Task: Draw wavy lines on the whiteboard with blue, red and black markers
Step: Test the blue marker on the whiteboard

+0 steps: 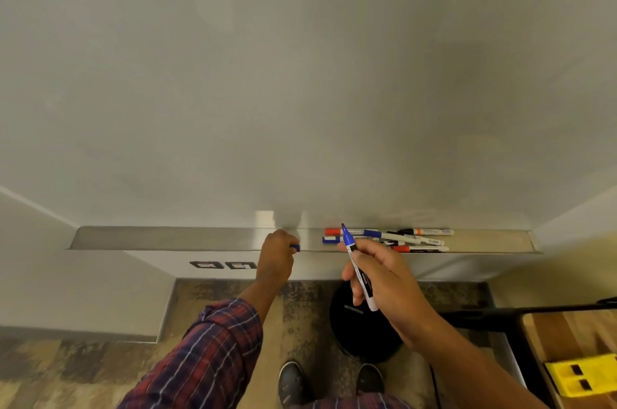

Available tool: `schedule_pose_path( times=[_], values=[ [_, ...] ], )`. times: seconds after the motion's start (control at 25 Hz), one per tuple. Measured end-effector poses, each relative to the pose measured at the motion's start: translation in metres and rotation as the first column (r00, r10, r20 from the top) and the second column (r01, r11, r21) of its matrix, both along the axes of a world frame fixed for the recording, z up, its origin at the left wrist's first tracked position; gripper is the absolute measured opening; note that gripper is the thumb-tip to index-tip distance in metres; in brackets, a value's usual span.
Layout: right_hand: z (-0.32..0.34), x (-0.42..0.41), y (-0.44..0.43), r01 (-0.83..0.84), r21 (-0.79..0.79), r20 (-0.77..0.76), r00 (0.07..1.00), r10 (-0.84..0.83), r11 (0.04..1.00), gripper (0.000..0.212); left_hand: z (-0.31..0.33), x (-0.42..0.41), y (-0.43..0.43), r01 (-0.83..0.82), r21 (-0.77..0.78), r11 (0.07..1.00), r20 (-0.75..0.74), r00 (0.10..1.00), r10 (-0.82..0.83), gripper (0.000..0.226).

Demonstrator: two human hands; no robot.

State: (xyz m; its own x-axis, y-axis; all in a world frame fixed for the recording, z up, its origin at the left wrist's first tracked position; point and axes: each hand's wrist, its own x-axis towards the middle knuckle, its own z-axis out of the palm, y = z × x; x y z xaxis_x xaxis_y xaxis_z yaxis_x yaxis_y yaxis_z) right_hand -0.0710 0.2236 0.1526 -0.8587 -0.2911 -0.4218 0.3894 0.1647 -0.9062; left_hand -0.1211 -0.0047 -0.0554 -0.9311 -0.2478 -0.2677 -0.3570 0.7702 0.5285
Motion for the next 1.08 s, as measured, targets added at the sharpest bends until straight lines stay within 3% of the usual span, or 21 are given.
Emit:
schedule_pose_path(
  times=[0.28,0.48,0.64,0.8,0.96,1.08],
  values=[
    [0.007,-0.004,-0.001,-0.038,0.013,-0.122,0.992,0.040,0.999,0.026,0.001,0.013,-0.003,-0.028,-0.052,0.998,-0.107,0.994,0.022,0.024],
    [0.020,-0.007,-0.004,-0.073,-0.114,-0.292,0.956,0.037,0.991,0.037,0.040,0.034,0.001,-0.091,-0.173,0.981,-0.409,0.912,0.012,0.028],
    [0.045,-0.017,-0.005,-0.105,-0.176,-0.525,0.851,-0.003,0.979,0.030,0.103,0.032,0.008,-0.031,-0.374,0.927,-0.654,0.717,-0.240,0.031],
    [0.084,-0.034,-0.007,-0.143,-0.096,-0.779,0.627,0.015,0.985,0.013,0.192,0.013,0.018,-0.107,-0.425,0.899,-0.798,0.512,-0.317,0.037],
    [0.136,-0.055,-0.007,-0.215,-0.189,-0.892,0.446,-0.076,0.958,0.029,0.279,-0.010,0.023,-0.236,-0.420,0.876,-0.881,0.335,-0.333,0.036],
    [0.179,-0.073,-0.006,-0.249,-0.218,-0.923,0.365,-0.117,0.944,0.043,0.347,-0.027,0.025,-0.311,-0.415,0.855,-0.906,0.226,-0.358,0.039]
  ],
)
